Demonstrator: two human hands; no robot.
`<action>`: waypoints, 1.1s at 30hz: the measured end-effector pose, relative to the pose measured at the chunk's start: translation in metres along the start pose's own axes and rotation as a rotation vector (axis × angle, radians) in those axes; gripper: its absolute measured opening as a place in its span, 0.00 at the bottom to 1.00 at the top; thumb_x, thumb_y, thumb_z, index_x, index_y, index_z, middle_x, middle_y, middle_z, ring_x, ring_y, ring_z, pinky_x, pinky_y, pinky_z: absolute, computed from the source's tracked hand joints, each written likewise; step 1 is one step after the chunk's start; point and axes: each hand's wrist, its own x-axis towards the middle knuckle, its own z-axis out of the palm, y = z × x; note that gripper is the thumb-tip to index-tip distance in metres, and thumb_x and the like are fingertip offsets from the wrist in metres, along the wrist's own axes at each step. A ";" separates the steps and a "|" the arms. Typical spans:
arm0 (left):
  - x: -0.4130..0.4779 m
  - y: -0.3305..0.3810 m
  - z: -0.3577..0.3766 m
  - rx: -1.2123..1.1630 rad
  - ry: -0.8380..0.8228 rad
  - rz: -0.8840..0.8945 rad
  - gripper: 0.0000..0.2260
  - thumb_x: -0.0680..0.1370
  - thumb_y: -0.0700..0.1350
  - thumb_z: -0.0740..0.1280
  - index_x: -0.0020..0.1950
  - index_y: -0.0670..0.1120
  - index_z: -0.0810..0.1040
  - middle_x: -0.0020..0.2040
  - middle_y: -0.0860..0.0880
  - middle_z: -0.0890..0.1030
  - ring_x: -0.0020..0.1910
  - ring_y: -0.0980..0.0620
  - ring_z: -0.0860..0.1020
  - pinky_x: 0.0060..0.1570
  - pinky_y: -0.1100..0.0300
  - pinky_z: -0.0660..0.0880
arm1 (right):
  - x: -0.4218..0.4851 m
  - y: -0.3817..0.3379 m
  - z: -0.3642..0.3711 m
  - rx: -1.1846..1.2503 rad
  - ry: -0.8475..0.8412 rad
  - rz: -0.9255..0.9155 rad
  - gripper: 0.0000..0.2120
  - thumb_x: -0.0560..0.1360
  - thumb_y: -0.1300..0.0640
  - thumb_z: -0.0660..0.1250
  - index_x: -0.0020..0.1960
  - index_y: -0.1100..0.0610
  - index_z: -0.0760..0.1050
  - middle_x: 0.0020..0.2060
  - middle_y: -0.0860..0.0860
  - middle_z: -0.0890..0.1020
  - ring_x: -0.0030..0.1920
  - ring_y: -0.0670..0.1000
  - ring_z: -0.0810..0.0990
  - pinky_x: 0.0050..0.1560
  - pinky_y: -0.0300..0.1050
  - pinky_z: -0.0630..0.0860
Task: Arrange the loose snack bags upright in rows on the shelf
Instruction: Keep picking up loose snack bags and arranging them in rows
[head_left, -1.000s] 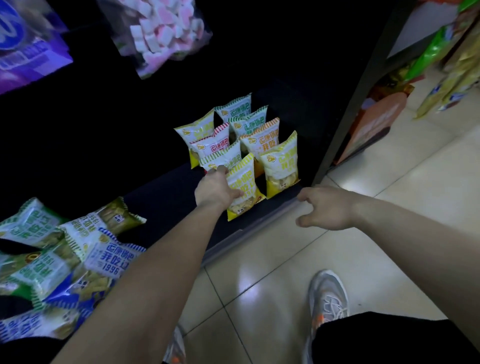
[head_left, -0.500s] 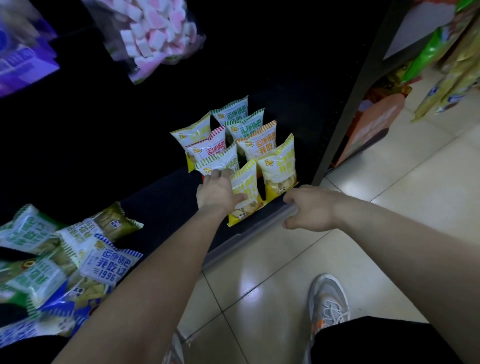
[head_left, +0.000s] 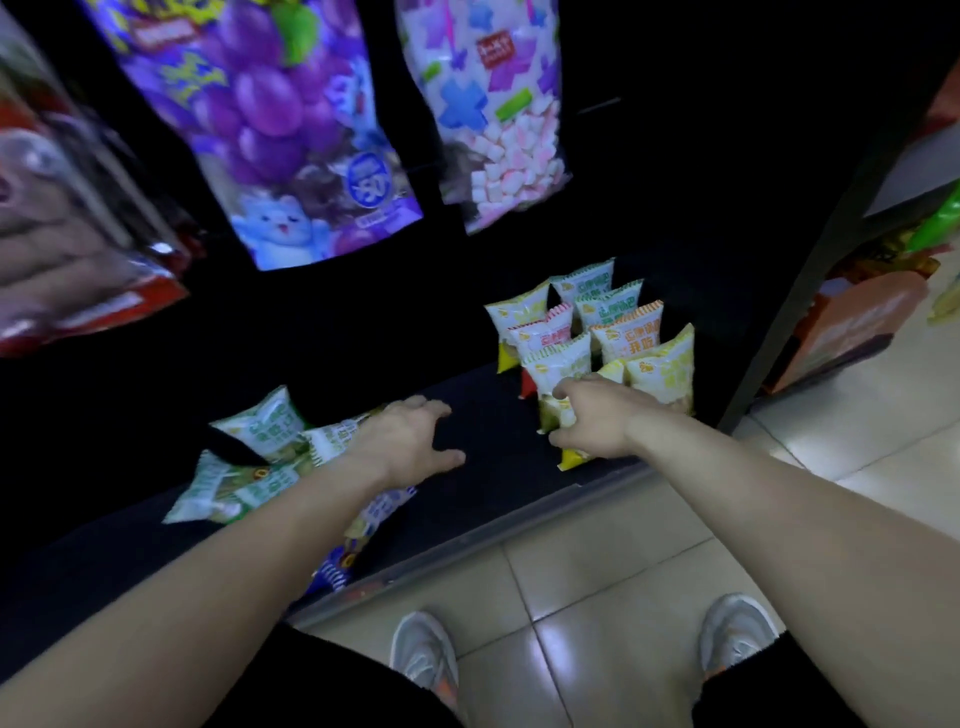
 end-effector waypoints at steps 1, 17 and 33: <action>-0.017 -0.016 -0.002 0.003 -0.014 -0.010 0.33 0.76 0.64 0.66 0.76 0.51 0.64 0.73 0.49 0.68 0.70 0.47 0.69 0.64 0.55 0.69 | -0.001 -0.013 0.003 0.013 0.001 -0.025 0.32 0.75 0.42 0.67 0.76 0.50 0.63 0.70 0.51 0.67 0.65 0.55 0.74 0.59 0.52 0.74; -0.098 -0.222 0.071 -0.294 -0.045 -0.379 0.34 0.74 0.63 0.69 0.76 0.50 0.65 0.71 0.45 0.71 0.65 0.44 0.74 0.62 0.49 0.73 | 0.112 -0.183 0.163 -0.008 -0.209 -0.163 0.38 0.74 0.42 0.70 0.77 0.54 0.60 0.73 0.55 0.66 0.68 0.57 0.72 0.62 0.54 0.74; -0.045 -0.216 0.067 -0.425 -0.115 -0.367 0.37 0.75 0.65 0.66 0.78 0.51 0.60 0.75 0.48 0.66 0.69 0.46 0.70 0.65 0.51 0.70 | 0.208 -0.193 0.233 0.362 -0.165 -0.117 0.35 0.58 0.32 0.78 0.60 0.46 0.77 0.59 0.49 0.76 0.59 0.52 0.77 0.59 0.52 0.76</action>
